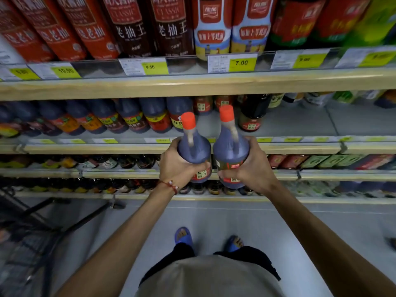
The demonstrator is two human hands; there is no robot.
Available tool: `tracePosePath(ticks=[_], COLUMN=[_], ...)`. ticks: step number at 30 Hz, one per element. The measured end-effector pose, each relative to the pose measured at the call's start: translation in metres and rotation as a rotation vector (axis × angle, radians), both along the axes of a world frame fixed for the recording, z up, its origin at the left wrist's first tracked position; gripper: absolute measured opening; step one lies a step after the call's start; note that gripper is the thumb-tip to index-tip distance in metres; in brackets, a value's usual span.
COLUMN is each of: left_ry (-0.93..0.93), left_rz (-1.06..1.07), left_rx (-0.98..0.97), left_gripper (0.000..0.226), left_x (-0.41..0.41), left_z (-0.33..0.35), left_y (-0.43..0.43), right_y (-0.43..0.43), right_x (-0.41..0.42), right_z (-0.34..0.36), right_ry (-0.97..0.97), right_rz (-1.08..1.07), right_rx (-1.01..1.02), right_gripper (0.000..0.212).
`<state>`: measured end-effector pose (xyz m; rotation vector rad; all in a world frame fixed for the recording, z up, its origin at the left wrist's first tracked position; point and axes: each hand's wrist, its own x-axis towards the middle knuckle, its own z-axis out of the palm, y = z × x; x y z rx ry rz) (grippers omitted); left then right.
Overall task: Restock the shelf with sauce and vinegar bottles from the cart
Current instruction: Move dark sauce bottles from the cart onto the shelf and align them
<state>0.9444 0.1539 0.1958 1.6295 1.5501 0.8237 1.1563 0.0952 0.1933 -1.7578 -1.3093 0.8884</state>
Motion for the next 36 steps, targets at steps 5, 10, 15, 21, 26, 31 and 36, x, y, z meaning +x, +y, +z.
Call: tracePosePath(ticks=[5,10,15,21,26,31,36], left_ry=[-0.031,-0.013,-0.045,-0.079,-0.112,-0.113,-0.074], left_rz=[-0.006,-0.053,-0.129,-0.164,-0.147,-0.062,-0.029], left_rx=[0.102,0.253,0.396,0.46,0.474,0.42,0.354], left_gripper=[0.086,0.091,0.086,0.082,0.088,0.096,0.1], left_x=[0.008,0.015,0.024,0.039,0.05,0.059,0.065], left_z=[0.0,-0.005,-0.014,-0.035,-0.054,-0.067,-0.074], left_y=[0.0,0.017,0.044,0.077,0.104,0.124,0.137], right_y=[-0.003,0.0,0.01,0.021,0.03,0.034,0.038], right_x=[0.006,0.008,0.007,0.014,0.017,0.015,0.011], right_z=[-0.002,-0.007,-0.02,-0.039,-0.058,-0.071,-0.076], right_ry=[0.006,0.018,0.028,0.044,0.033,0.053,0.063], right_rz=[-0.016,-0.064,-0.133,-0.182,-0.211,-0.217,-0.238], right_rx=[0.017,0.112,0.217,0.285,0.319,0.333,0.331], right_gripper=[0.094,0.096,0.091,0.09,0.095,0.098,0.101])
